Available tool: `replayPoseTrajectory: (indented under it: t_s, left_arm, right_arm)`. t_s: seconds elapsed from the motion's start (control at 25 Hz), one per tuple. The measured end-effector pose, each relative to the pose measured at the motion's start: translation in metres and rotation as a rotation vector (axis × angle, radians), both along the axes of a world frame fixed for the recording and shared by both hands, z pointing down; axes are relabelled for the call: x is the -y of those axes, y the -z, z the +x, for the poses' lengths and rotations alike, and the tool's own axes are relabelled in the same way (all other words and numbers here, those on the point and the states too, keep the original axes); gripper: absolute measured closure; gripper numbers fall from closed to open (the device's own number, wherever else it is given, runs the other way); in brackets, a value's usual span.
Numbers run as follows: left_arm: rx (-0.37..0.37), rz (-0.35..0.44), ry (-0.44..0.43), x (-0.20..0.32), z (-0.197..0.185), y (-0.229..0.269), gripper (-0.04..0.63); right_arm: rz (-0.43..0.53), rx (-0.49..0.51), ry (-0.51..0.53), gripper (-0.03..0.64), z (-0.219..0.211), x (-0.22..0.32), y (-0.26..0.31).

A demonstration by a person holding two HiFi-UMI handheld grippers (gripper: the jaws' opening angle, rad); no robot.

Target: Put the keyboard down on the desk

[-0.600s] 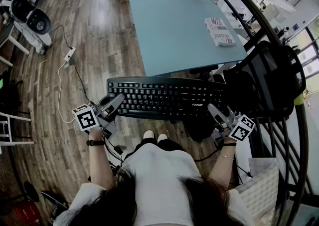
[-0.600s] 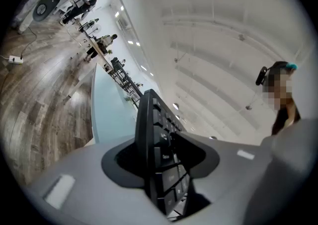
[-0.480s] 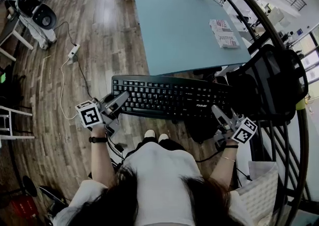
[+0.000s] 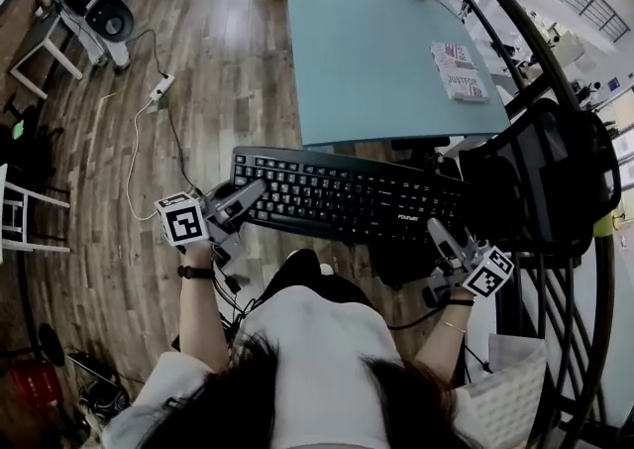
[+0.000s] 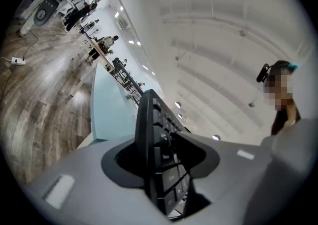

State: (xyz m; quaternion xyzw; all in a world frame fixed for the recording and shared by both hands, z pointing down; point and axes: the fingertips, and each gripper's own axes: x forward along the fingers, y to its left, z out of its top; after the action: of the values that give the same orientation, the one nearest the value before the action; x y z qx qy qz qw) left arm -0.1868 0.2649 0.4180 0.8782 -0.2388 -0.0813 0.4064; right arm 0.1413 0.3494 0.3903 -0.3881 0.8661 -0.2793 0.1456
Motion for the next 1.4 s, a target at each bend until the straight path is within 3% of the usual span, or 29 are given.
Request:
replayPoseTrajectory:
  t_s: [0.24, 0.4, 0.68, 1.08, 1.4]
  left_arm:
    - [0.011, -0.011, 0.038, -0.008, 0.014, -0.012, 0.385]
    - [0.007, -0.012, 0.055, 0.013, 0.005, -0.013, 0.383]
    - [0.002, -0.01, 0.055, 0.116, 0.017, -0.018, 0.383]
    - [-0.004, -0.022, 0.024, 0.282, -0.018, -0.003, 0.382]
    - [0.0, -0.044, -0.036, 0.31, -0.009, -0.02, 0.382]
  right_arm:
    - [-0.011, 0.011, 0.034, 0.472, 0.017, 0.004, -0.016]
    - [-0.009, 0.003, 0.047, 0.471, 0.009, 0.031, -0.014]
    - [-0.008, -0.007, 0.041, 0.469, 0.021, 0.132, -0.017]
    - [-0.019, -0.019, 0.005, 0.466, -0.015, 0.289, 0.001]
    - [-0.043, -0.022, -0.06, 0.462, -0.012, 0.298, -0.013]
